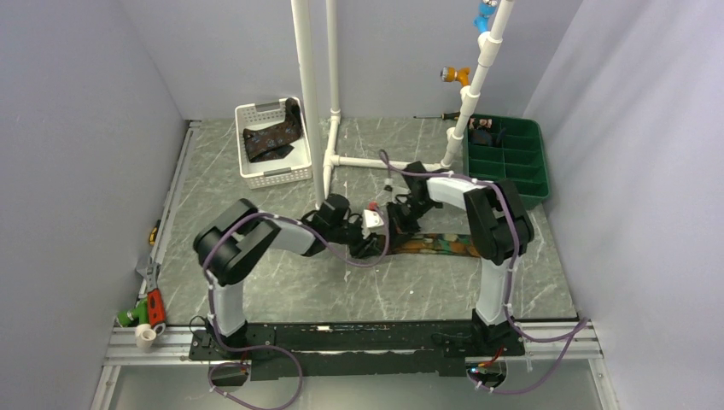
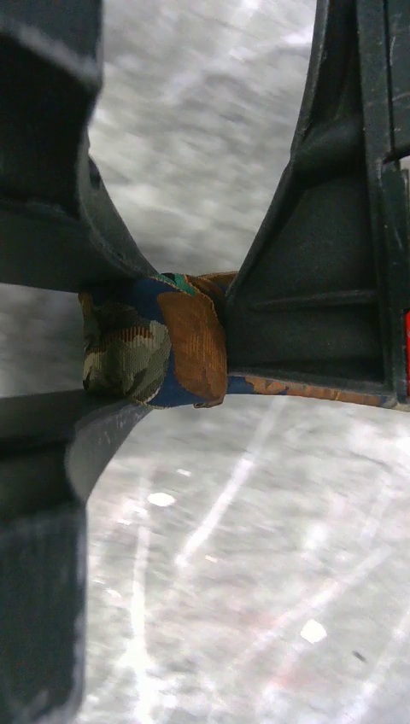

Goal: Roll the ties
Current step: Roll the tie at the center of the board.

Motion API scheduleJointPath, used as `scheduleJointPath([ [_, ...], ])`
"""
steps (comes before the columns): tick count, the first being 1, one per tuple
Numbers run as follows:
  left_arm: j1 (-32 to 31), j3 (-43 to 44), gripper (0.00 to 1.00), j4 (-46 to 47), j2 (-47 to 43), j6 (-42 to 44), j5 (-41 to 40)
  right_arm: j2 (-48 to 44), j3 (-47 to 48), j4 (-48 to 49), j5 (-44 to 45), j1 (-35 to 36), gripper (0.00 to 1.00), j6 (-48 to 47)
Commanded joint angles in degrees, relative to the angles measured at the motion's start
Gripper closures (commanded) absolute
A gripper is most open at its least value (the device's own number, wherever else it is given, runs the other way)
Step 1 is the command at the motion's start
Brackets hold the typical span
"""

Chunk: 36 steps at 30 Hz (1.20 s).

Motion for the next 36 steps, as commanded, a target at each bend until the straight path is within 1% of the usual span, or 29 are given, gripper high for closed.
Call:
scheduleJointPath([
  [1,1.71,-5.15,0.52,-12.96,-8.38,7.57,-2.63,5.88,1.83,17.97,4.38,4.56,1.00,-2.46],
  [2,1.76,-5.79,0.44,-13.32,-9.21,7.76,-2.52,5.86,1.63,18.45,3.96,4.54,1.00,-2.38],
  [3,1.75,-6.25,0.41,-13.02,-9.57,7.56,-2.05,5.82,1.22,18.51,3.75,4.66,1.00,-2.36],
  [4,1.74,-6.44,0.39,-12.63,-9.56,7.18,-1.48,5.74,0.66,18.71,3.65,4.66,1.00,-2.14],
  [9,2.63,-6.51,0.36,-4.92,-6.26,1.25,-1.89,6.02,-4.17,16.91,6.60,3.82,1.00,-0.25],
  [11,3.54,-6.89,0.35,-0.51,-5.11,-1.03,-1.58,5.53,-6.84,17.24,6.05,2.62,1.00,0.50],
  [14,4.52,-7.68,0.33,6.07,-4.11,-2.75,0.95,5.27,-8.74,18.25,4.09,1.48,1.00,0.51],
  [16,4.57,-7.11,0.34,7.97,-3.36,-2.75,2.34,5.61,-8.70,19.06,2.74,1.13,1.00,0.84],
  [18,4.59,-5.92,0.37,8.84,-2.22,-2.17,3.83,6.08,-8.02,19.66,1.61,1.21,1.00,1.23],
  [20,4.52,-4.88,0.47,8.16,-0.78,-0.53,4.72,6.49,-7.19,19.71,0.98,1.09,1.00,1.52],
  [21,4.49,-4.54,0.54,6.98,-0.20,1.15,4.61,6.44,-7.06,19.68,0.53,1.02,1.00,1.43],
  [23,4.41,-3.77,0.65,2.83,0.14,4.37,3.29,5.83,-6.95,19.10,0.26,0.67,1.00,1.30],
  [25,4.35,-2.49,0.73,-4.31,-0.32,7.21,1.84,4.20,-6.31,17.03,-0.77,-0.66,1.00,1.13],
  [26,4.40,-1.98,0.76,-8.03,-0.50,8.57,0.88,3.19,-5.75,15.33,-1.70,-1.65,0.98,0.95],
  [28,4.39,-1.68,0.80,-13.44,-1.24,10.10,-1.11,0.20,-5.19,12.61,-4.80,-4.26,0.88,1.42],
  [30,4.07,-1.26,0.82,-16.40,-1.55,10.27,-2.52,-3.40,-5.56,11.16,-8.07,-7.19,0.67,2.21],
  [31,3.65,-0.55,0.83,-18.15,-1.36,10.38,-3.45,-4.76,-5.78,10.59,-9.51,-7.85,0.59,2.42],
  [32,2.85,0.31,0.83,-19.84,-1.05,10.89,-4.34,-5.77,-5.71,9.87,-11.05,-8.09,0.55,2.52],
  [34,1.90,0.96,0.83,-21.30,-0.73,11.46,-5.97,-7.09,-5.59,9.70,-13.88,-7.83,0.50,3.18],
  [36,1.18,1.45,0.83,-22.22,-0.40,11.80,-6.76,-7.13,-5.95,11.95,-16.05,-7.10,0.47,5.61],
])
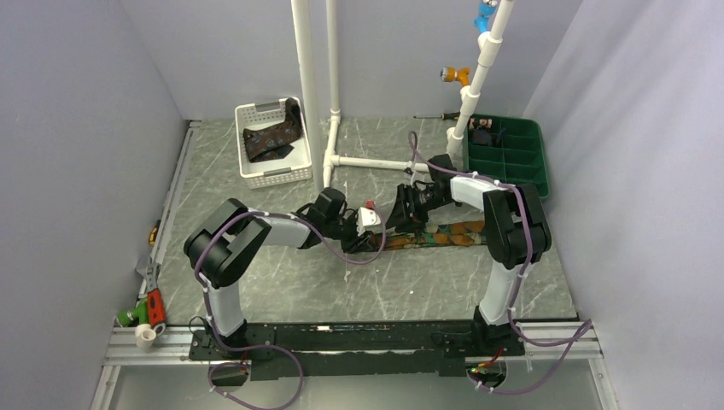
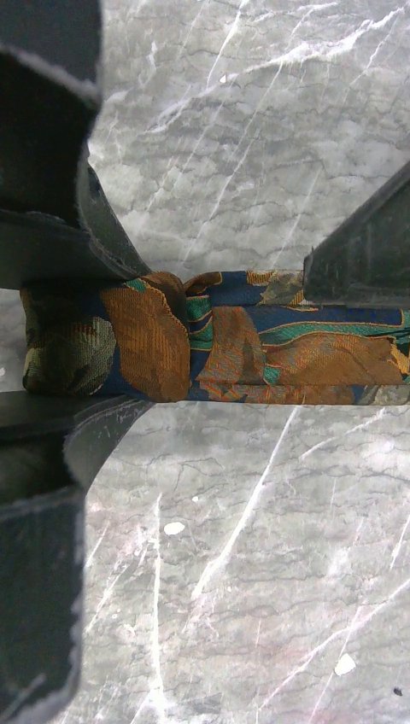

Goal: Roll the ties
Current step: Roll the tie at the center of the board.

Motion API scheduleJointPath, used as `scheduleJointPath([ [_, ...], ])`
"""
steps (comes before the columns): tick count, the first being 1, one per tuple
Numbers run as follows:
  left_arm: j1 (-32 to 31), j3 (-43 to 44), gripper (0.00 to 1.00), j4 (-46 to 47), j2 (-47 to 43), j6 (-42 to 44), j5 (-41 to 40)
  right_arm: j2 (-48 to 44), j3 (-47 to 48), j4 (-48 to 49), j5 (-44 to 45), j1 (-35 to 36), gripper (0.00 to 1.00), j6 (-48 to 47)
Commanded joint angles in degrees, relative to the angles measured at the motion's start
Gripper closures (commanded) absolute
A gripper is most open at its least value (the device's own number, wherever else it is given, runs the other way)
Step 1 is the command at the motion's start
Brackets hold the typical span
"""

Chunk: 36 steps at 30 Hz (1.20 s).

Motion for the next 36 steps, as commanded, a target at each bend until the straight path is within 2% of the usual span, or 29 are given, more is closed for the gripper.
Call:
scheduleJointPath([
  [1,-2.05,0.13,0.83,-12.56,1.88,3.19,-6.22,-2.52,-0.53,0.81,-3.70,2.10,0.47,2.61],
  [8,-2.54,1.30,0.81,-13.60,2.33,3.11,-6.94,2.69,0.19,4.58,-4.44,5.82,0.47,6.61],
  [11,-2.56,2.16,0.82,-14.19,2.72,3.22,-6.89,3.91,1.18,4.42,-3.48,6.45,0.53,5.68],
  [12,-2.60,2.44,0.82,-14.25,2.85,3.31,-6.76,4.28,1.37,4.69,-3.28,6.44,0.57,5.60],
  [13,-2.57,2.67,0.82,-14.52,2.98,3.47,-6.71,4.67,1.86,4.42,-2.96,6.37,0.65,5.33],
  [15,-2.58,3.02,0.81,-14.83,2.96,3.79,-6.64,5.52,2.75,2.88,-1.74,6.39,0.93,3.74],
  [16,-2.65,3.19,0.78,-15.18,3.06,3.96,-6.57,5.94,3.03,1.55,-1.34,6.24,1.00,2.28],
  [20,-0.84,4.94,0.48,-14.91,3.64,2.07,-3.43,6.59,2.33,-3.29,4.61,5.14,1.00,-2.70],
  [23,0.44,5.82,0.35,-11.98,3.48,1.60,0.40,7.55,2.15,-5.67,10.08,3.37,1.00,-4.84],
  [28,0.55,3.96,0.25,-1.38,1.84,0.17,6.24,8.28,3.39,-6.70,17.76,1.88,1.00,-6.45],
  [36,-0.37,6.23,0.24,9.81,5.89,-5.79,7.24,7.90,3.44,-7.76,22.73,1.92,1.00,-8.08],
])
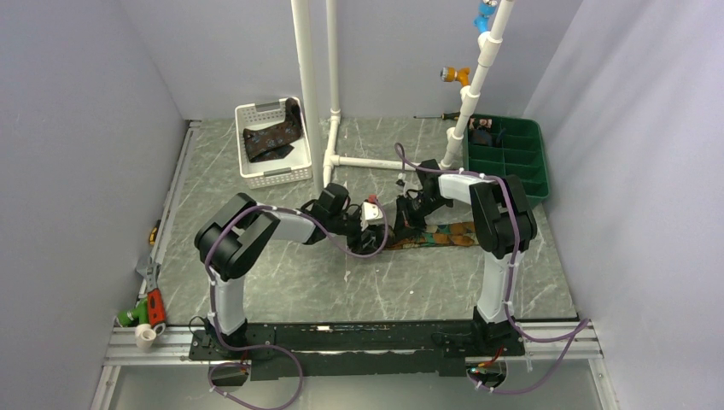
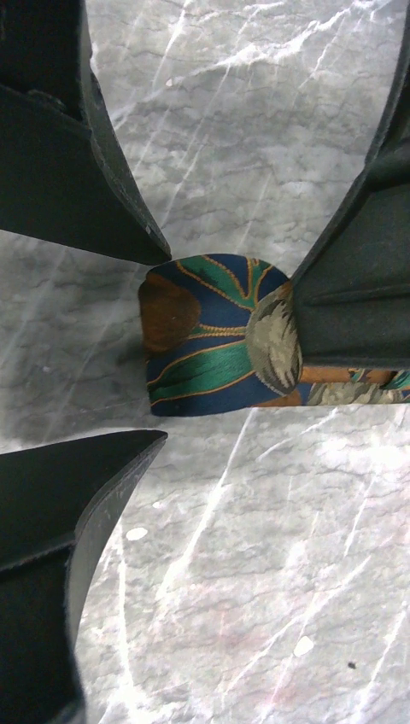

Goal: Roll the ties
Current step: Roll the tie at the center of the board.

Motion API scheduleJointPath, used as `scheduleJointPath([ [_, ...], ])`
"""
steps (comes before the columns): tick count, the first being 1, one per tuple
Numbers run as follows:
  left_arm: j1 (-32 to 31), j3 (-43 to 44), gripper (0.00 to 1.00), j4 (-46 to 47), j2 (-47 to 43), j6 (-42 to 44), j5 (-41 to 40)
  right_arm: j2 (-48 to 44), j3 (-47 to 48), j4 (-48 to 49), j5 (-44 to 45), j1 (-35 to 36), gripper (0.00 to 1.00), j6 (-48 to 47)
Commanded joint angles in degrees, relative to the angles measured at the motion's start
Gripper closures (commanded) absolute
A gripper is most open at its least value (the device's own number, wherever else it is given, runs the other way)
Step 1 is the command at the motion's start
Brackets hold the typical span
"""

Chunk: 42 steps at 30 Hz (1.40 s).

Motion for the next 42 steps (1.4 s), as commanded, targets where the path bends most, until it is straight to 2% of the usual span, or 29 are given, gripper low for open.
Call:
scheduleJointPath([
  [1,-0.78,2.43,0.24,9.25,2.78,-4.67,3.09,1.52,-1.47,1.38,15.72,0.33,1.00,-5.02],
  [7,-1.74,4.37,0.24,13.31,5.09,-11.71,3.35,0.30,-3.29,2.45,16.58,0.61,1.00,-4.97],
  [11,-1.96,5.67,0.28,14.78,6.15,-17.92,2.70,-0.01,-3.50,2.96,16.28,0.88,1.00,-4.73],
  [12,-2.15,6.22,0.34,14.15,6.61,-18.23,2.66,-0.02,-3.50,3.09,15.78,1.02,1.00,-4.76],
  [14,-2.68,6.33,0.59,10.59,6.76,-15.46,2.75,0.27,-2.98,2.64,13.59,0.94,1.00,-4.98],
  [16,-2.86,3.61,0.77,9.49,5.60,-10.71,2.85,0.38,-1.52,1.00,11.30,0.27,1.00,-5.52],
  [18,-2.83,0.71,0.86,7.84,4.49,-6.54,1.97,-0.50,0.38,-1.04,8.53,-1.21,1.00,-5.99],
  [21,-2.78,-1.58,0.88,4.20,3.80,-1.42,1.76,-2.63,3.25,-5.40,2.99,-4.20,0.92,-6.86],
  [25,-2.77,-2.09,0.89,1.08,3.51,2.74,2.06,-4.54,4.73,-10.19,-0.29,-6.09,0.81,-8.56],
  [28,-2.72,-1.70,0.89,-0.52,3.41,4.20,1.27,-5.37,3.80,-11.00,-5.27,-5.91,0.67,-7.42],
  [29,-2.73,-1.54,0.89,-0.91,3.37,4.52,1.28,-5.45,3.10,-10.99,-6.15,-5.71,0.65,-7.18],
  [31,-2.73,-0.98,0.89,-1.92,3.36,4.55,1.18,-4.95,1.90,-11.44,-5.34,-5.64,0.71,-7.75],
  [34,-2.47,-0.39,0.89,-2.38,3.52,3.66,1.95,-3.14,1.12,-9.71,3.56,-5.73,0.83,-10.61],
  [38,-1.97,0.61,0.89,-3.79,2.71,4.87,3.64,2.76,4.04,-7.49,12.14,-6.36,0.85,-12.10],
  [42,-0.56,3.02,0.88,-4.72,-0.51,3.81,7.20,5.60,4.59,-8.12,14.14,-6.30,0.87,-11.72],
])
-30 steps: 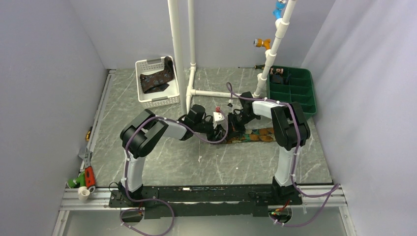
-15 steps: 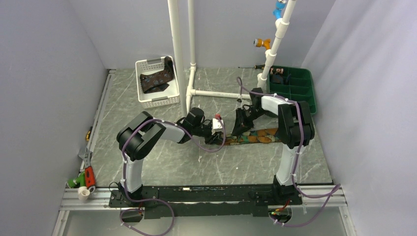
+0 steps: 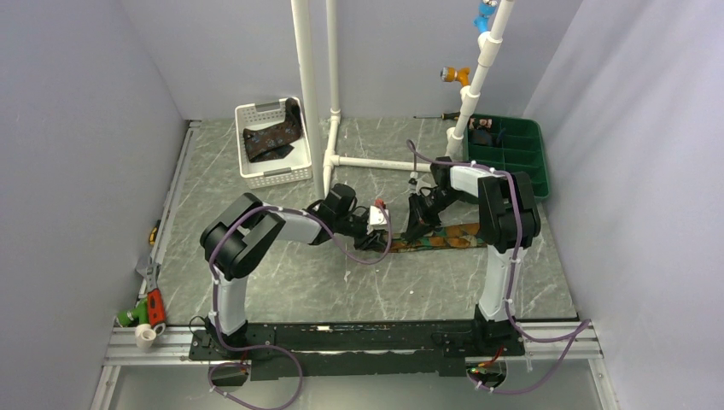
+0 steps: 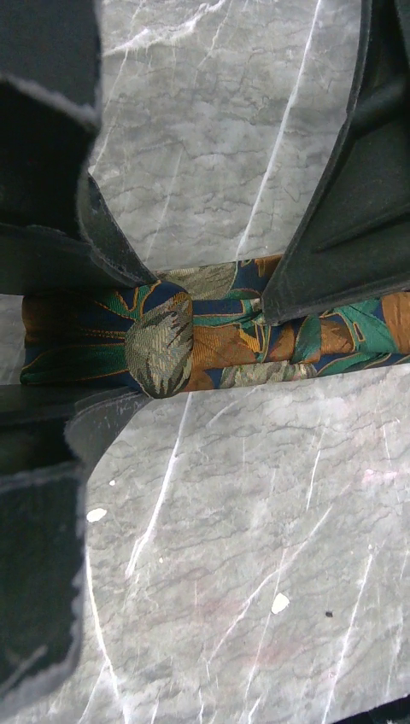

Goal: Roll the ties
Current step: Roll the tie at the center of the board.

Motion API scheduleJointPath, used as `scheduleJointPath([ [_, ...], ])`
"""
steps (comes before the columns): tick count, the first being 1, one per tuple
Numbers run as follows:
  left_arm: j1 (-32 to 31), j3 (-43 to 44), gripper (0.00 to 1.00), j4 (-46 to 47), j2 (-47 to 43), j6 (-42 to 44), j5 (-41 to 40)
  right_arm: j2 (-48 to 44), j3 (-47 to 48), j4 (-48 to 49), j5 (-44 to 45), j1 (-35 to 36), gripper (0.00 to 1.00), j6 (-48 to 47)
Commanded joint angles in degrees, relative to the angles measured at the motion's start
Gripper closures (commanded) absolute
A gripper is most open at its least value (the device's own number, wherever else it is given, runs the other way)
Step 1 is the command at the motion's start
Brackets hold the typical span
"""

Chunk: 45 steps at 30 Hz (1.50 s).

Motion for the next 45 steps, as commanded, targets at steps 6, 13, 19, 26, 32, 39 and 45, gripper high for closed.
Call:
scheduleJointPath([
  [6,1.69,4.99,0.88,-11.65,-5.72,3.59,8.16,5.51,-1.69,3.10,12.05,-0.25,0.89,-2.30],
  [13,2.64,6.32,0.90,-26.86,0.63,9.06,0.69,1.58,-4.46,3.02,11.59,-0.23,0.90,-2.22],
  [19,2.86,5.80,0.90,-31.87,3.07,12.90,-6.04,-1.92,-5.70,4.31,7.98,-0.27,0.86,-1.59],
  [26,1.95,4.29,0.86,-29.85,2.36,12.86,-9.33,-9.33,-4.19,5.53,-8.04,0.37,0.45,3.34],
  [32,1.50,4.33,0.86,-30.12,2.81,12.16,-10.10,-9.11,1.05,-11.61,-2.51,-2.04,0.50,-10.94],
  [39,1.25,4.20,0.87,-30.12,3.05,12.48,-9.96,-18.10,-2.37,-17.40,25.08,-5.50,0.57,-29.02],
  [45,1.11,4.73,0.86,-30.37,2.84,12.56,-9.84,-18.77,-7.62,-14.36,32.00,-6.53,0.58,-25.86],
])
